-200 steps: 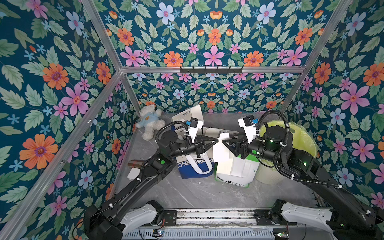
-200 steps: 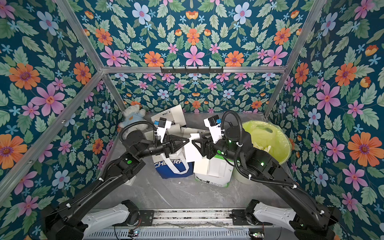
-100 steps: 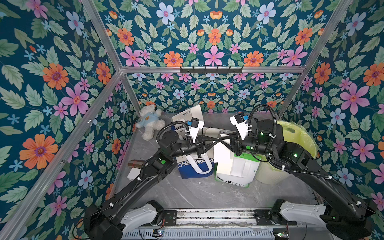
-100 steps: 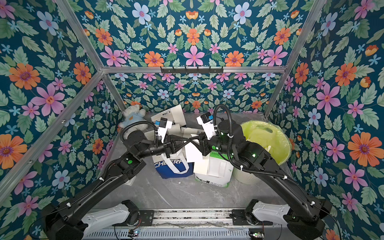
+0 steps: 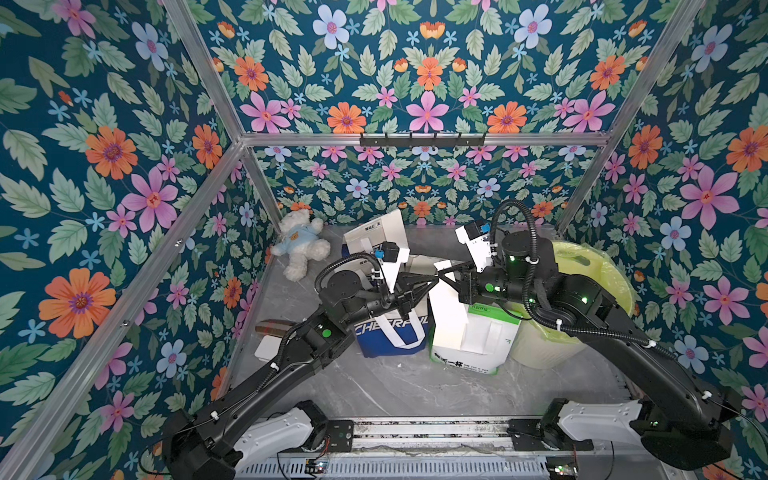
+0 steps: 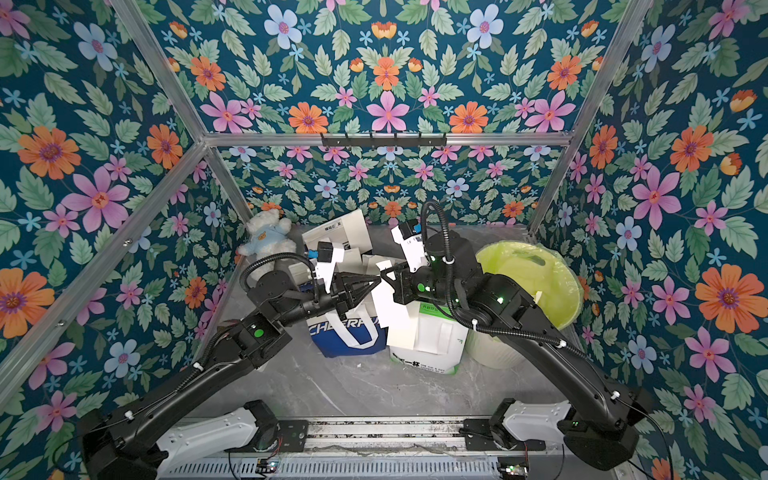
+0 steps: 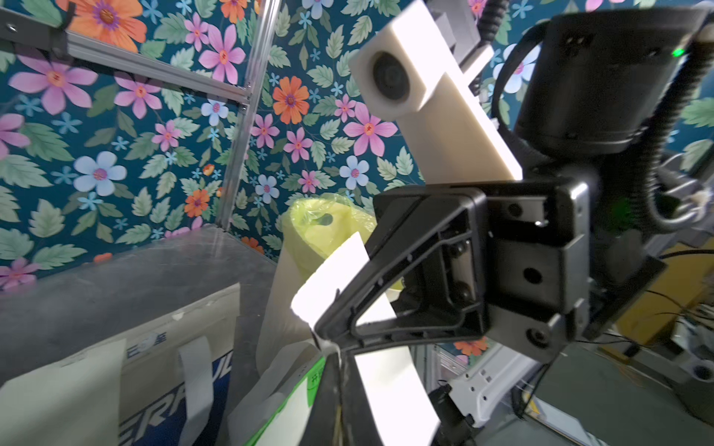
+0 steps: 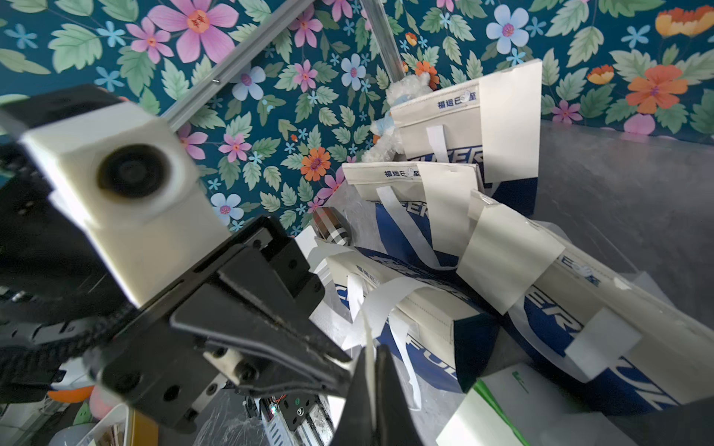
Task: Shred takeout receipts and throw away
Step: Shred the takeout receipt, then place the takeout receipt in the trash bin.
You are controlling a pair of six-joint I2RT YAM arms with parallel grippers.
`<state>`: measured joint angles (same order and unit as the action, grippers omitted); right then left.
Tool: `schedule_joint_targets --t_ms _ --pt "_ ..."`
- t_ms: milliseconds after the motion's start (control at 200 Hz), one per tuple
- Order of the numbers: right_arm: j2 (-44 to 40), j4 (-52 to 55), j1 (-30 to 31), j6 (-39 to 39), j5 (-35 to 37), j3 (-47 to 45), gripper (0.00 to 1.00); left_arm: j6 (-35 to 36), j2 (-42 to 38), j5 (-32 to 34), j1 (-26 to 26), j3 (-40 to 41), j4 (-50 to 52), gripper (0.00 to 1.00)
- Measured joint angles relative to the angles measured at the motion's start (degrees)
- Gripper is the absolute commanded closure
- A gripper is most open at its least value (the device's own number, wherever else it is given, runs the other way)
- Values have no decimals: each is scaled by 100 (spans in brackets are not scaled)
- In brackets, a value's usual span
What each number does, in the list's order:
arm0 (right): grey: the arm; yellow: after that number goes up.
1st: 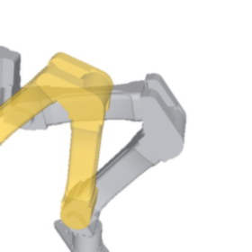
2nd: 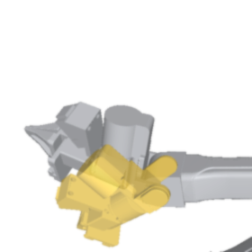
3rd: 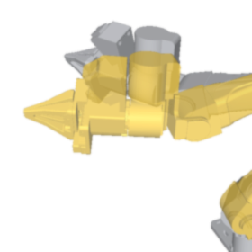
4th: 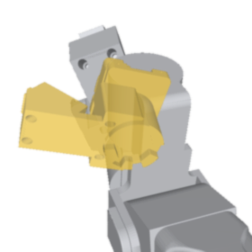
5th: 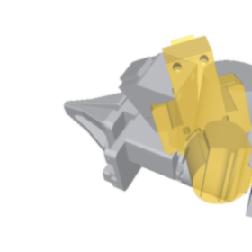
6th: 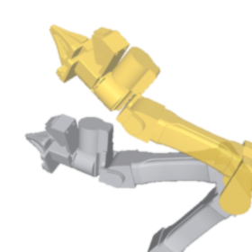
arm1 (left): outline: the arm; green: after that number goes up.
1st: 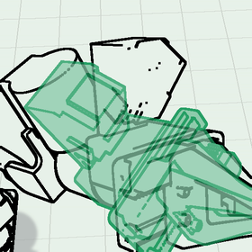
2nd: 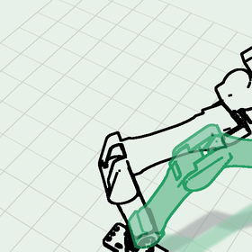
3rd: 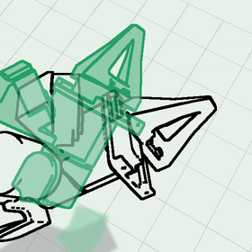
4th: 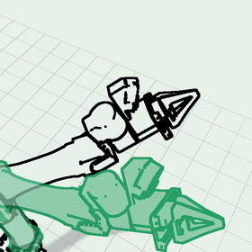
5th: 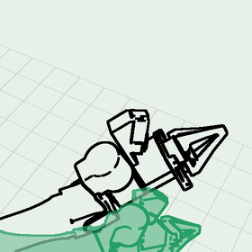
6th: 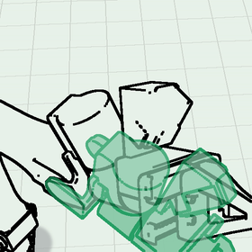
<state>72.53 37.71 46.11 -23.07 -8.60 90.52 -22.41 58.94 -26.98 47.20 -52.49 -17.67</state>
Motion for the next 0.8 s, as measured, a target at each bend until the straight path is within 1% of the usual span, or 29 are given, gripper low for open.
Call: schedule_joint_targets --t_ms 70,240,345,460,670,800 --pt "118 151 0 -258 280 81 100 254 -20 365 284 55 9 100" --pt "341 616 -15 -809 1180 203 100 793 -2 789 828 0 -236 100" --pt "376 809 -24 -1014 1580 323 100 1043 -4 1143 1014 11 -372 100" --pt "328 977 -166 -1189 1899 315 100 1207 -153 1423 1060 96 -476 100" --pt "-140 1034 -710 -1316 1945 -155 100 1379 -605 1945 1067 361 -675 100" --pt "-409 942 -898 -1320 1685 -393 100 1397 -656 2090 1067 389 -658 100"
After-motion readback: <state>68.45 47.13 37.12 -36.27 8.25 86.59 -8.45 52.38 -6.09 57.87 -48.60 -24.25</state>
